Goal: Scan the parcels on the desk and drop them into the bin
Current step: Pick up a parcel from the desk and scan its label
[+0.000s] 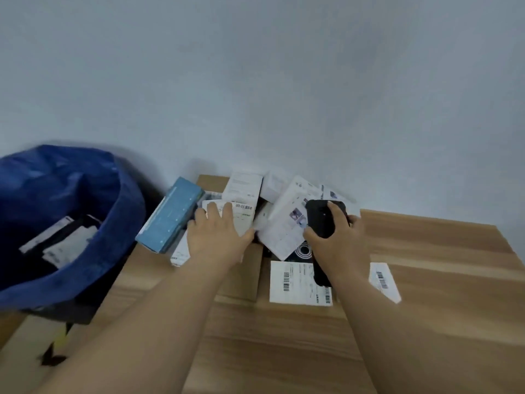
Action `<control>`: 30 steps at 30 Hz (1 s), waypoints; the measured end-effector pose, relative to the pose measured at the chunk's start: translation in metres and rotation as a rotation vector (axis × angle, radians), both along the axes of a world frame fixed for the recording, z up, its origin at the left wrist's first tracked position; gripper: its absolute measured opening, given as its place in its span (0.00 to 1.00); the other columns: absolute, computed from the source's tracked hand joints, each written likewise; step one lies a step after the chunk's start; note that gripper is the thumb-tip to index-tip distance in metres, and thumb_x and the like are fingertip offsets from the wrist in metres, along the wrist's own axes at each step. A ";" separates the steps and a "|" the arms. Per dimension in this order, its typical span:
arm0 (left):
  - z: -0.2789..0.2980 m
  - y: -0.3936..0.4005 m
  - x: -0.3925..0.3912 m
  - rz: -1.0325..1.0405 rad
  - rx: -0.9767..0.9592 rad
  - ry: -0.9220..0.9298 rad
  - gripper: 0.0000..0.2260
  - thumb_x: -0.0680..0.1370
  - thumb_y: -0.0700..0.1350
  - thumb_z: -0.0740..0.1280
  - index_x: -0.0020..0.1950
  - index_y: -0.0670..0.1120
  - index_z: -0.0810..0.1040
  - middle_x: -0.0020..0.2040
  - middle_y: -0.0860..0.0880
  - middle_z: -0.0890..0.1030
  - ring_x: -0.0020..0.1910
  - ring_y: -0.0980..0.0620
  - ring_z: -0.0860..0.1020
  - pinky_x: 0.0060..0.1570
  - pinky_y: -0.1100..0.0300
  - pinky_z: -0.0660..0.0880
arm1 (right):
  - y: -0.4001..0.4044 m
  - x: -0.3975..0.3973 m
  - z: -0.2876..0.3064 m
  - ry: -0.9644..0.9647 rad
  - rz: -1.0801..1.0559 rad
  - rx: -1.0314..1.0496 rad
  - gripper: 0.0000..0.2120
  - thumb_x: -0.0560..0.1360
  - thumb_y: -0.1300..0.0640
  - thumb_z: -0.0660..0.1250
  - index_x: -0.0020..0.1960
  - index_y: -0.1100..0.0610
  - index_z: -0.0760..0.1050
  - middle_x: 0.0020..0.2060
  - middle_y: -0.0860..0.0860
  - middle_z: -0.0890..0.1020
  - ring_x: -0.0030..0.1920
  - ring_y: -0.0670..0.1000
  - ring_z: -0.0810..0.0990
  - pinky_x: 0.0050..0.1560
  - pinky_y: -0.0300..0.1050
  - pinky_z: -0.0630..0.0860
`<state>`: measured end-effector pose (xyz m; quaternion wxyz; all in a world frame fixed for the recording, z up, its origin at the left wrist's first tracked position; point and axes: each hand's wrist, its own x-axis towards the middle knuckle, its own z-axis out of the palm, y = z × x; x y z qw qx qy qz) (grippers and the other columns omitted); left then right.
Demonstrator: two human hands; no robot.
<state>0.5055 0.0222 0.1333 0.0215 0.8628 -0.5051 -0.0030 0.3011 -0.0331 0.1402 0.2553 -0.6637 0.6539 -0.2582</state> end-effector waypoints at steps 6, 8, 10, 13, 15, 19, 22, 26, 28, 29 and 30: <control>-0.015 -0.003 0.033 0.047 0.060 -0.005 0.37 0.76 0.71 0.53 0.78 0.49 0.55 0.73 0.42 0.62 0.70 0.41 0.63 0.66 0.48 0.64 | -0.011 0.051 -0.016 -0.004 0.081 0.042 0.34 0.73 0.42 0.68 0.77 0.40 0.61 0.71 0.53 0.64 0.65 0.58 0.73 0.59 0.54 0.75; -0.024 -0.007 0.038 0.045 0.084 0.023 0.38 0.75 0.71 0.55 0.77 0.49 0.55 0.73 0.42 0.61 0.70 0.41 0.62 0.67 0.47 0.63 | -0.013 0.062 -0.021 0.013 0.092 0.066 0.34 0.74 0.42 0.68 0.77 0.40 0.61 0.71 0.54 0.64 0.65 0.59 0.73 0.59 0.55 0.75; -0.034 -0.013 0.040 0.039 0.112 0.060 0.39 0.75 0.71 0.56 0.78 0.49 0.54 0.74 0.41 0.59 0.71 0.40 0.60 0.68 0.47 0.62 | -0.017 0.070 -0.028 0.024 0.094 0.084 0.34 0.74 0.42 0.68 0.77 0.40 0.61 0.71 0.54 0.63 0.64 0.60 0.73 0.57 0.53 0.75; -0.050 -0.023 0.041 0.024 0.149 0.090 0.40 0.75 0.71 0.56 0.78 0.49 0.52 0.75 0.41 0.57 0.73 0.39 0.59 0.70 0.46 0.60 | -0.025 0.078 -0.042 0.044 0.086 0.124 0.34 0.73 0.41 0.68 0.77 0.39 0.60 0.71 0.54 0.63 0.64 0.60 0.72 0.55 0.53 0.75; -0.062 -0.029 0.042 0.018 0.181 0.105 0.41 0.75 0.72 0.56 0.79 0.49 0.51 0.76 0.40 0.56 0.74 0.39 0.57 0.71 0.45 0.59 | -0.029 0.081 -0.052 0.051 0.076 0.152 0.35 0.73 0.40 0.67 0.77 0.39 0.60 0.70 0.55 0.64 0.64 0.61 0.73 0.57 0.56 0.77; -0.080 -0.038 0.047 0.028 0.230 0.120 0.43 0.74 0.73 0.56 0.79 0.49 0.51 0.76 0.40 0.56 0.73 0.39 0.59 0.71 0.45 0.60 | -0.034 0.080 -0.070 0.060 0.061 0.187 0.35 0.72 0.41 0.68 0.76 0.38 0.60 0.69 0.55 0.65 0.63 0.60 0.72 0.58 0.56 0.76; -0.088 -0.041 0.047 0.041 0.228 0.154 0.43 0.73 0.74 0.56 0.78 0.48 0.51 0.74 0.40 0.58 0.70 0.39 0.61 0.68 0.45 0.63 | -0.036 0.080 -0.079 0.068 0.051 0.202 0.35 0.72 0.41 0.68 0.76 0.38 0.60 0.71 0.55 0.64 0.65 0.60 0.71 0.59 0.58 0.76; -0.090 -0.044 0.042 0.069 0.254 0.213 0.48 0.71 0.76 0.59 0.79 0.47 0.47 0.75 0.40 0.53 0.71 0.39 0.59 0.68 0.45 0.64 | -0.038 0.079 -0.088 0.089 0.054 0.215 0.34 0.73 0.41 0.68 0.76 0.38 0.60 0.71 0.55 0.63 0.65 0.60 0.71 0.59 0.57 0.76; -0.091 -0.044 0.038 0.087 0.282 0.234 0.51 0.70 0.75 0.61 0.80 0.47 0.43 0.77 0.40 0.48 0.73 0.39 0.57 0.68 0.45 0.63 | -0.039 0.077 -0.091 0.095 0.063 0.220 0.34 0.73 0.41 0.68 0.76 0.38 0.60 0.71 0.55 0.63 0.65 0.61 0.71 0.58 0.56 0.75; -0.092 -0.044 0.037 0.096 0.282 0.238 0.51 0.70 0.74 0.62 0.80 0.47 0.41 0.77 0.40 0.47 0.73 0.38 0.57 0.68 0.45 0.64 | -0.039 0.075 -0.093 0.098 0.065 0.223 0.34 0.73 0.41 0.68 0.77 0.39 0.60 0.70 0.55 0.63 0.65 0.61 0.71 0.58 0.56 0.75; -0.094 -0.044 0.036 0.104 0.273 0.237 0.51 0.71 0.73 0.63 0.80 0.47 0.41 0.77 0.40 0.47 0.72 0.38 0.57 0.68 0.45 0.64 | -0.039 0.074 -0.094 0.102 0.067 0.226 0.34 0.73 0.41 0.68 0.77 0.39 0.60 0.70 0.55 0.63 0.64 0.61 0.71 0.58 0.56 0.75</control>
